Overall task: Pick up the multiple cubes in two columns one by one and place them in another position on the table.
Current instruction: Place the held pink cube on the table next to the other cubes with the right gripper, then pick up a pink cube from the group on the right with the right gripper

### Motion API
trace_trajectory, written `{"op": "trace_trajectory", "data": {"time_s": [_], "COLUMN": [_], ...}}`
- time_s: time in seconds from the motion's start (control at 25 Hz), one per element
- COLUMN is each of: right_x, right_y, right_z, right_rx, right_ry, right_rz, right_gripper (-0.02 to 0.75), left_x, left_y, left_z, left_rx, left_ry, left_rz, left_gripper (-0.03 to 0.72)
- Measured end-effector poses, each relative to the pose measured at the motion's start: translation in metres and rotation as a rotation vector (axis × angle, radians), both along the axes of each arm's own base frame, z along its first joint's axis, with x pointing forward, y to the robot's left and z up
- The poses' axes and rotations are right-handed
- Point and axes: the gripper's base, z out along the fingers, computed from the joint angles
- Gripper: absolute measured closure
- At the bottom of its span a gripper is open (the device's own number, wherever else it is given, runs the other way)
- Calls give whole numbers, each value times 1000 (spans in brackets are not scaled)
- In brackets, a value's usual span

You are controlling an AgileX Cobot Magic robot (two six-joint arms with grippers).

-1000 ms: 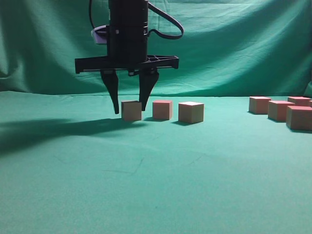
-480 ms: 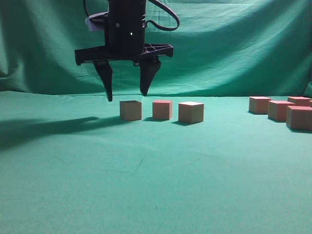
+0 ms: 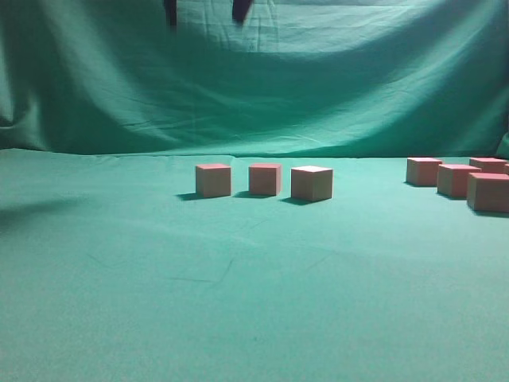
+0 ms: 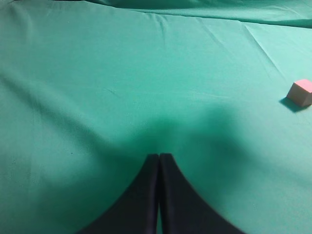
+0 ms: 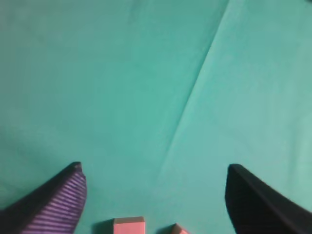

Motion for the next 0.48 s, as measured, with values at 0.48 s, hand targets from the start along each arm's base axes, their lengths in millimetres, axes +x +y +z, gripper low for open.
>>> {"op": "trace_trajectory", "data": {"time_s": [0.48], "right_x": [-90], "right_y": [-110], "right_z": [173], "right_rx": [129], "right_ry": [-244], "right_rz": [-2], "right_gripper": [183], "left_x": [0], "left_y": [0], "left_z": [0], "left_rx": [0], "left_ry": [0], "left_rz": [0], "left_gripper": [688]}}
